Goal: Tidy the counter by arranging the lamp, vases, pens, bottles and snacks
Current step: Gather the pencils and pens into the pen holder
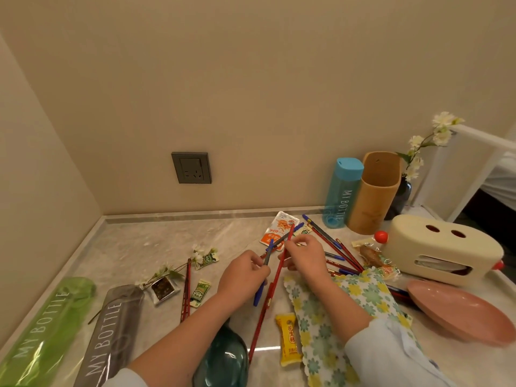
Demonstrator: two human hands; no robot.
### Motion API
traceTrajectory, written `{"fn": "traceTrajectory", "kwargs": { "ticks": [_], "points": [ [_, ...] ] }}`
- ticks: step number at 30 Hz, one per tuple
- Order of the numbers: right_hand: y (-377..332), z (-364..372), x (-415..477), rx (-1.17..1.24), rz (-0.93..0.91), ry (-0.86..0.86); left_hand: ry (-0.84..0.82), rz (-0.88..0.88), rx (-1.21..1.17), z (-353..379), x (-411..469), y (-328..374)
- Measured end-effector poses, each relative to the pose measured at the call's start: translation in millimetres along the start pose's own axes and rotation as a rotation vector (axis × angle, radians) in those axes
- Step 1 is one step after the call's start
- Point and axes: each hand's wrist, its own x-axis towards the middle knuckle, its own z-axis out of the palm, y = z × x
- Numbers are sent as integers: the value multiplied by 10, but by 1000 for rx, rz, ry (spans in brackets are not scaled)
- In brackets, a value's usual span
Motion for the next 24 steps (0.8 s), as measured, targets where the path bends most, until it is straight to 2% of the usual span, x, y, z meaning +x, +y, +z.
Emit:
{"fn": "traceTrajectory", "kwargs": {
  "ticks": [5, 11, 17, 20, 24],
  "points": [
    [-224, -236, 20, 131, -118, 22, 17, 50, -231, 20, 103, 224],
    [-337, -468, 7, 34, -97, -135, -2, 88, -424, 157, 194, 639],
    [-357, -648, 40, 122, 4, -319, -18, 37, -464, 266, 242, 744],
    [-405, -757, 97, 133, -62, -397, 23, 24, -528, 269, 287, 868],
    [-584, -895, 193, 154, -232, -256, 56, 66, -566, 291, 344, 1155]
  ]
}}
